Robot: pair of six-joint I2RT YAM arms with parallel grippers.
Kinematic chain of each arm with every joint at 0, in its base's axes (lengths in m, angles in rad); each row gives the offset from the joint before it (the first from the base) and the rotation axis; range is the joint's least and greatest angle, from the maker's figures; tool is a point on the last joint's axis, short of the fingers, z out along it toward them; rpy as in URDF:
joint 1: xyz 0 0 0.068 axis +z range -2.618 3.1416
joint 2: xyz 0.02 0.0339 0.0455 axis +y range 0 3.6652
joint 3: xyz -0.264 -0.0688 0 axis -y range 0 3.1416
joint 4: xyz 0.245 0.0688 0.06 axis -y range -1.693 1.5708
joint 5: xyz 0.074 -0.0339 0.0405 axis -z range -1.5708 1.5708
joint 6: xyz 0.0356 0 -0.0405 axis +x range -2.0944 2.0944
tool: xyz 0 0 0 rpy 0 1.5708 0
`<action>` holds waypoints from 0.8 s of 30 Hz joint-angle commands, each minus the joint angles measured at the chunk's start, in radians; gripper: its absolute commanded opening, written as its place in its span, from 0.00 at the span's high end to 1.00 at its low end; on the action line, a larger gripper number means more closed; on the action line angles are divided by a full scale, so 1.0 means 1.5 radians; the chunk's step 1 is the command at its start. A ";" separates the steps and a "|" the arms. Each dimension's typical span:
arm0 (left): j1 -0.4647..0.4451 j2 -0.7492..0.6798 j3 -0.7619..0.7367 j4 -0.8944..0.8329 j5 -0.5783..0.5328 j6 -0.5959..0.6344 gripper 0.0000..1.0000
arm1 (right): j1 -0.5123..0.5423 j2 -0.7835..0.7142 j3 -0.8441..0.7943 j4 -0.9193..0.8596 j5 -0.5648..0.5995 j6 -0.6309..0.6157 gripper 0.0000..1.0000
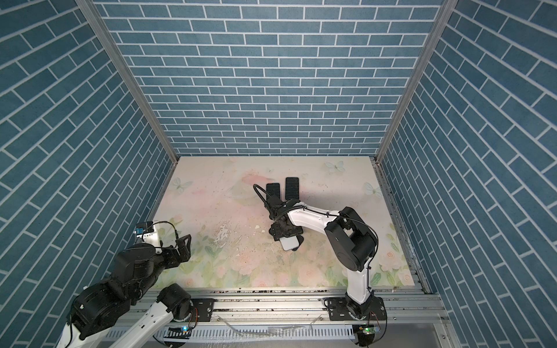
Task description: Put the phone into the phone case
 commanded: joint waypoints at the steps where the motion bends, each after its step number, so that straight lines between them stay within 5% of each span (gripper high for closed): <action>1: 0.007 0.001 -0.007 0.004 0.004 0.006 0.01 | -0.001 0.017 0.014 -0.008 0.017 0.030 0.28; 24: 0.012 0.003 -0.007 0.006 0.004 0.007 0.00 | -0.001 0.062 0.007 0.010 -0.012 0.038 0.19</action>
